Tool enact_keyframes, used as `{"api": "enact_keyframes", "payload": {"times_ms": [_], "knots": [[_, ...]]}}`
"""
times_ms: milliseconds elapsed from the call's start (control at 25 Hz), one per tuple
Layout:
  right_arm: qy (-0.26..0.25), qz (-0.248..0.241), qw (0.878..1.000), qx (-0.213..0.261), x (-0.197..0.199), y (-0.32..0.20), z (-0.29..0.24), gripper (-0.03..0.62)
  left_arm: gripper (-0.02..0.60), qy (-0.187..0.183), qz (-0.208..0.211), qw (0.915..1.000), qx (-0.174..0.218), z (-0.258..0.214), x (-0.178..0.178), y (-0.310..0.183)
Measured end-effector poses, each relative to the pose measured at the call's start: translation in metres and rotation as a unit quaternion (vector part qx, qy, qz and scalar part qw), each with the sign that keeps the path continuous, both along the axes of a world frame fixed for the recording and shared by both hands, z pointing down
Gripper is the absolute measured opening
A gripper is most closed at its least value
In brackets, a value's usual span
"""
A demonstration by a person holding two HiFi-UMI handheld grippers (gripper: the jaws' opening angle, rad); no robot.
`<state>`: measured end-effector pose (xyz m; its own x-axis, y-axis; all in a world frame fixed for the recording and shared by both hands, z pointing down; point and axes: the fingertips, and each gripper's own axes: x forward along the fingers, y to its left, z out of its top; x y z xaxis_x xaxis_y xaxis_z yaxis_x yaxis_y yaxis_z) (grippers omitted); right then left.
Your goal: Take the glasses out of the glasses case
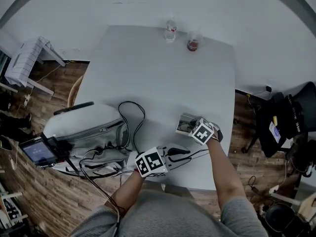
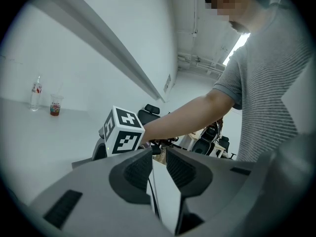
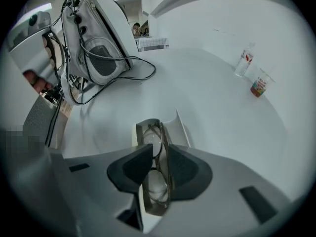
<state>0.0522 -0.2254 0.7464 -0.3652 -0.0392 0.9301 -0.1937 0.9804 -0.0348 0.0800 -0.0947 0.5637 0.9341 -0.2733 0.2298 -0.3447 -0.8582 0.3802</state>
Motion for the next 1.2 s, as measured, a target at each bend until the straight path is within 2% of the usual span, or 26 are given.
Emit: {"api": "enact_keyframes", "payload": {"times_ms": [280, 440, 600, 800, 1000, 1200], "knots": [[0.023, -0.039, 0.998, -0.031, -0.010, 0.003, 0.012, 0.086, 0.092, 0.003, -0.002, 1.0000, 0.000, 0.000, 0.000, 0.001], [0.048, -0.027, 0.997, -0.049, -0.004, 0.001, 0.004, 0.074, 0.092, 0.003, -0.004, 1.0000, 0.001, -0.001, -0.001, 0.000], [0.046, -0.016, 0.997, -0.066, -0.004, 0.003, 0.001, 0.058, 0.092, 0.005, -0.008, 1.0000, 0.003, -0.001, -0.003, -0.001], [0.036, -0.007, 0.997, -0.062, -0.004, 0.006, -0.004, 0.044, 0.092, 0.008, -0.010, 0.9999, 0.005, -0.003, -0.006, -0.003], [0.001, 0.021, 0.999, -0.047, -0.006, 0.004, -0.016, 0.020, 0.092, 0.010, -0.010, 0.9999, 0.005, -0.004, -0.006, -0.002], [0.002, 0.025, 0.999, -0.036, -0.002, 0.008, -0.015, 0.018, 0.092, 0.010, -0.005, 0.9999, 0.004, -0.004, -0.004, 0.001]]}}
